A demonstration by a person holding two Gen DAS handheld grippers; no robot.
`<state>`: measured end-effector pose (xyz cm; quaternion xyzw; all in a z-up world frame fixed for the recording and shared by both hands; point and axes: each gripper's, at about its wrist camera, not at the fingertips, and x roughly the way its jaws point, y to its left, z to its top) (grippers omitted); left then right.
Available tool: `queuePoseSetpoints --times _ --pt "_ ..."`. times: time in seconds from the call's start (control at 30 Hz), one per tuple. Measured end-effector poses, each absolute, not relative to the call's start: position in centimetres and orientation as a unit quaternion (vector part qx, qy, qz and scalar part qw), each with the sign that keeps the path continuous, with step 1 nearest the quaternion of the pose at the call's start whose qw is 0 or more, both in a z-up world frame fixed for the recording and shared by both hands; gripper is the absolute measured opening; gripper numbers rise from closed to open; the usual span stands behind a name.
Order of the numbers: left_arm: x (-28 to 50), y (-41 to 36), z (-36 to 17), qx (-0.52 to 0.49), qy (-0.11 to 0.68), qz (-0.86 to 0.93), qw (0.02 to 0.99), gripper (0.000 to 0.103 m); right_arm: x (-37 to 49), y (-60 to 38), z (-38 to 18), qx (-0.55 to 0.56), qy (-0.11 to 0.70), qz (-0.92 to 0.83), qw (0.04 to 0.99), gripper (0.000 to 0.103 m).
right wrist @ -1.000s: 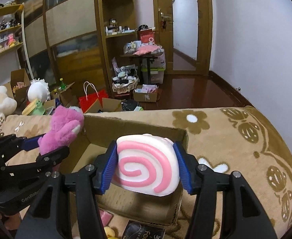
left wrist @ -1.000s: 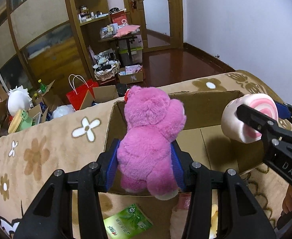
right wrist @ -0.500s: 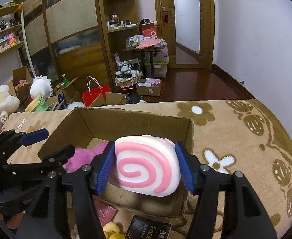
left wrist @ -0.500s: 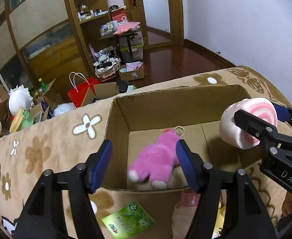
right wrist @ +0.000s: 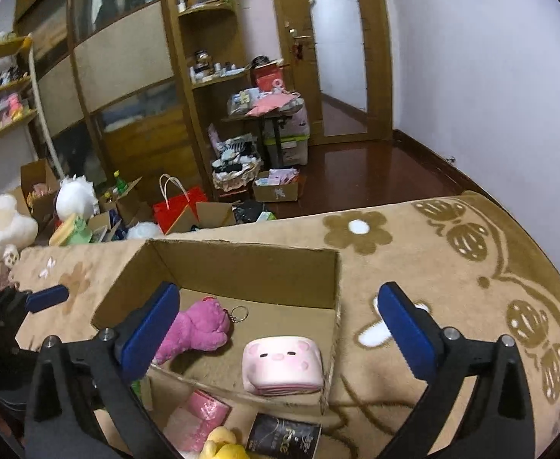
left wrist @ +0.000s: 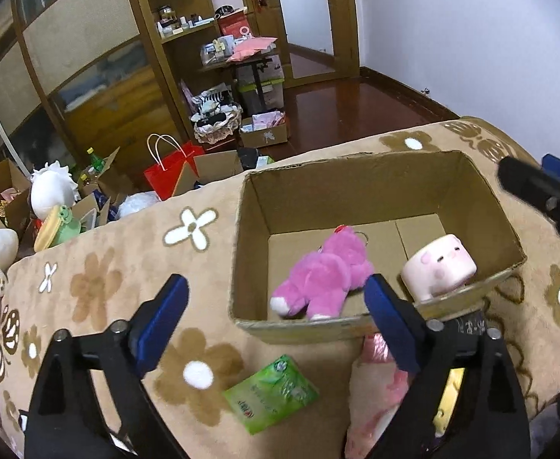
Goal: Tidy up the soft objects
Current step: 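Withdraw both tools from the box back toward the remaining items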
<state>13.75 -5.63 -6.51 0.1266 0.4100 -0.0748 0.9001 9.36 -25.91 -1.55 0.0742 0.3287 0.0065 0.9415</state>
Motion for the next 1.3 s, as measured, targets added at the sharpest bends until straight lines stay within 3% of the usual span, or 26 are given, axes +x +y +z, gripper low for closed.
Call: queuePoseSetpoints --times 0.67,1.3 --pt "7.8 -2.6 -3.1 0.109 0.433 -0.070 0.892 0.096 1.9 -25.3 0.9 0.079 0.337 -0.005 0.938 0.103" --pt "8.3 -0.9 -4.7 0.100 0.471 -0.047 0.875 0.096 -0.6 -23.3 -0.2 0.048 0.359 0.000 0.932 0.103"
